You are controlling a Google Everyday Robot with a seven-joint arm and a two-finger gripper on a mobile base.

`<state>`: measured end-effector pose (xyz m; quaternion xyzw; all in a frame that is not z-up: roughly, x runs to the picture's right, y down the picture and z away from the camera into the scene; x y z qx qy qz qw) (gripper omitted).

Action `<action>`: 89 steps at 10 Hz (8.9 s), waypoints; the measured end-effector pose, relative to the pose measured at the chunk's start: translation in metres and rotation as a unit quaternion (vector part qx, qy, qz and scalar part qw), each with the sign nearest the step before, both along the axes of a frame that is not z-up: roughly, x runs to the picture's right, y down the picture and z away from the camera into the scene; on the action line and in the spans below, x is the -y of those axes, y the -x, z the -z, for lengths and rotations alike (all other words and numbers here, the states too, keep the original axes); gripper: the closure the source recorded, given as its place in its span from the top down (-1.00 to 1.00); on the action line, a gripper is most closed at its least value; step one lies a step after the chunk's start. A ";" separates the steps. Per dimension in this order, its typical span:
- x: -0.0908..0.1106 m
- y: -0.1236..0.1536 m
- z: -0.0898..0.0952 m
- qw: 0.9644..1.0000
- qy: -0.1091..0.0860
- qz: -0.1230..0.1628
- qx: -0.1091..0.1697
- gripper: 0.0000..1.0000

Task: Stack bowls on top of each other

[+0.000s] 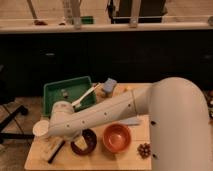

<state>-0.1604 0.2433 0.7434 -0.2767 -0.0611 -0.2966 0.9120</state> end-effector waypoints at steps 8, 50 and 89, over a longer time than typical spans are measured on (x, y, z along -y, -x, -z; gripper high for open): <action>0.030 0.000 -0.005 0.994 -0.023 -0.091 -0.056 0.60; 0.079 0.004 0.058 0.991 -0.041 -0.101 -0.081 -1.00; 0.090 -0.213 -0.024 0.963 0.055 -0.198 -0.173 -1.00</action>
